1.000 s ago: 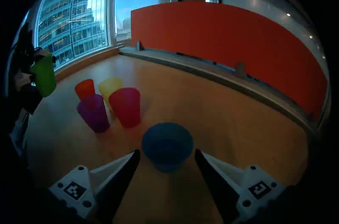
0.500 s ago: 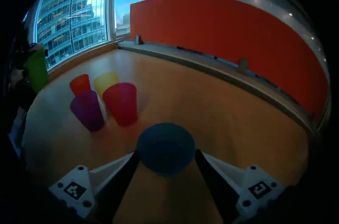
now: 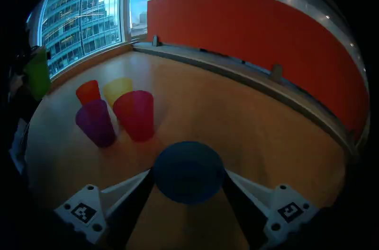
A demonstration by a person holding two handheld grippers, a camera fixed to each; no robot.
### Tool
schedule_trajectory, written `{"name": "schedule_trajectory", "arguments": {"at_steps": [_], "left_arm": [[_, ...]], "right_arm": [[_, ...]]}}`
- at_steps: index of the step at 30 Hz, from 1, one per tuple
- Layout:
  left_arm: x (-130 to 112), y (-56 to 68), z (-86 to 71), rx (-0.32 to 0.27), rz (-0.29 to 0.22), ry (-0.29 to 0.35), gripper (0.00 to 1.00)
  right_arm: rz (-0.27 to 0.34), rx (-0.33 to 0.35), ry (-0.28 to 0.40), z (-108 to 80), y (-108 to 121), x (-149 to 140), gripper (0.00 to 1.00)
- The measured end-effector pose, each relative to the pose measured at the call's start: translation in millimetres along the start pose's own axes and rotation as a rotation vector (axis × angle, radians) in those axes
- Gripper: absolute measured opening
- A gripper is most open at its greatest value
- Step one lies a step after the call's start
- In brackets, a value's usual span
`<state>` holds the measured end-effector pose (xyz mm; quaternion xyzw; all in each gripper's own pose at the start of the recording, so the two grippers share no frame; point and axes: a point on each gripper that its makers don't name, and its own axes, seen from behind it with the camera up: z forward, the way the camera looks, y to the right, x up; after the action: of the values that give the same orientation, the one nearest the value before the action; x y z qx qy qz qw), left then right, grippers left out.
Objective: Pour water
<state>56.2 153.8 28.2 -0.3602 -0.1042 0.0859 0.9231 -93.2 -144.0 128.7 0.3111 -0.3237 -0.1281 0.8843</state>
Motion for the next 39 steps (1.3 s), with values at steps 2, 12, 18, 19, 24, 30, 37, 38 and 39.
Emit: {"name": "schedule_trajectory", "arguments": {"at_steps": [2,12,18,19,24,30,37,38,39], "left_arm": [[0,-0.4,-0.5,0.000,0.001,0.000,0.89],[-4,-1.8,-0.1,0.001,0.001,-0.005,0.89],[-4,-2.6,0.6,0.005,-0.002,-0.008,0.89],[-4,-2.4,0.5,0.005,-0.003,-0.008,0.89],[-4,-1.7,-1.0,0.008,-0.003,-0.009,0.89],[-5,-1.8,-2.7,0.016,-0.002,-0.011,0.89],[-8,-3.0,-4.2,0.026,-0.013,-0.013,0.89],[-8,-3.1,-4.3,0.026,-0.015,-0.013,0.89],[-8,-3.2,-4.4,0.027,-0.016,-0.012,0.89]], "right_arm": [[0.000,0.000,-0.001,1.1,0,0,0.98],[0.004,0.011,0.005,2.2,0,-1,0.91],[0.010,0.010,0.013,0.0,1,0,0.91],[0.010,0.010,0.015,-0.9,1,0,0.91],[0.004,0.007,0.035,-10.9,0,4,0.91],[-0.008,0.002,0.071,-30.9,-4,16,0.91],[-0.018,-0.001,0.129,-60.0,-12,34,0.91],[-0.019,-0.001,0.137,-63.9,-13,36,0.91],[-0.020,-0.003,0.145,-67.6,-14,38,0.91]]}}
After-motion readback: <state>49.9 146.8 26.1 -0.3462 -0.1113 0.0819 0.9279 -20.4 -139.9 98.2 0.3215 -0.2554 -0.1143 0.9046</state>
